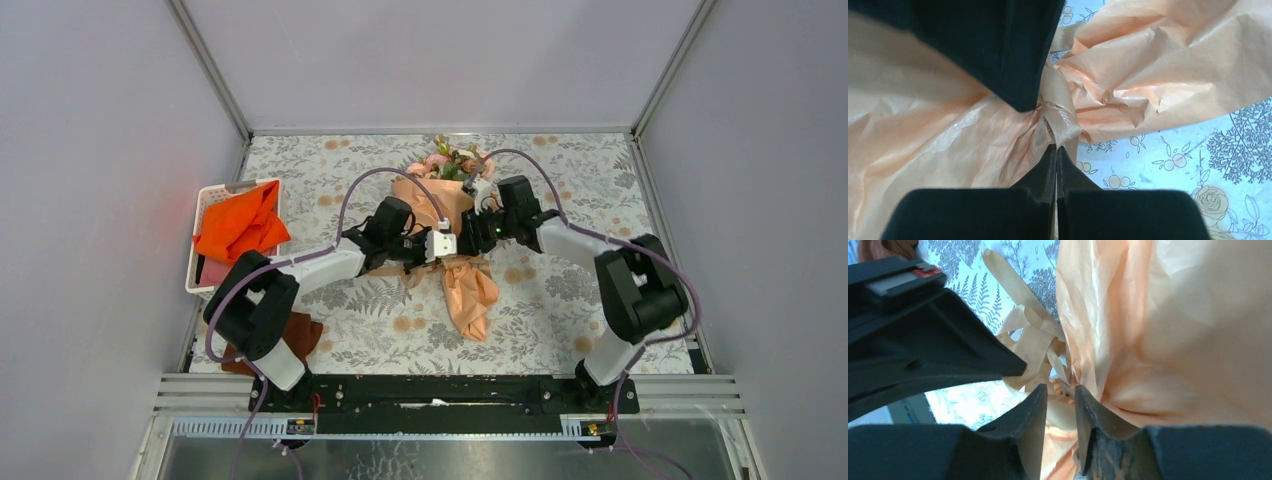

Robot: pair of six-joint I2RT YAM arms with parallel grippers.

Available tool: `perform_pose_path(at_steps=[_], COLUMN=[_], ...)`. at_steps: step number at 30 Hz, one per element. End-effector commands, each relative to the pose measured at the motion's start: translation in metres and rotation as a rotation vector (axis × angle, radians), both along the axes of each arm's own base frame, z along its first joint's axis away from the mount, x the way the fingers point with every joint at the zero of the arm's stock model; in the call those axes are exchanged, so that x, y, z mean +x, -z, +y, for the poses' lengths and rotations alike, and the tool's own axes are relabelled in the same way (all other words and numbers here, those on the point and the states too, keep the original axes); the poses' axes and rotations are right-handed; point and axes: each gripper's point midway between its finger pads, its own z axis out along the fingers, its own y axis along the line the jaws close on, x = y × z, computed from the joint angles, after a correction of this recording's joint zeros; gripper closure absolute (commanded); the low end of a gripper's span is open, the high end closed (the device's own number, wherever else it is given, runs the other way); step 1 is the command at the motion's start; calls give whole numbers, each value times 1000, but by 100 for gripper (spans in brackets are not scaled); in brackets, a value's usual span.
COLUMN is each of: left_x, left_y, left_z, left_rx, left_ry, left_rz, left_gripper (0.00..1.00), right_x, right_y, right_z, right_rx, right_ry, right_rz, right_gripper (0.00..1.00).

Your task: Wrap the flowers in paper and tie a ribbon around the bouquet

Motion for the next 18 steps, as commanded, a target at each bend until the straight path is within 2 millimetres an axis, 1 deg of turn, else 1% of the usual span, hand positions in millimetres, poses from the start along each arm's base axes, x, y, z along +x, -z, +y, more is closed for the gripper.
perform_pose_path(at_steps=[1,3,5,8,10,12,15,18], left_x=[24,26,28,32,33,31,30,28], left_y=[-12,-14,-15,-17,-18,-18,-18,-17], left_z=[-3,-3,-3,-2,-1,-1,-1,-1], left_rx=[-65,-81,-96,-111,-116,-114,-118,-116], left_ry=[-149,-176,-193,-222,-226,-219,-211,-206], left_rz=[40,64,80,101,107,109,111,111], left_gripper=[100,100,100,100,100,100,100,100], right_x=[26,24,16,-6,-20,-28,-24,-13], right_y=[-46,-45,-46,-46,-39,-33,-29,-27], right_z=[-13,-20,-21,-14,-5,2,5,3], right_rx=[-8,-24,-1,52,56,54,49,17], right_ry=[51,61,41,-51,-135,-209,-221,-184], right_rz=[-328,-375,-435,-552,-657,-767,-811,-811], right_gripper=[62,60,59,57,53,50,49,53])
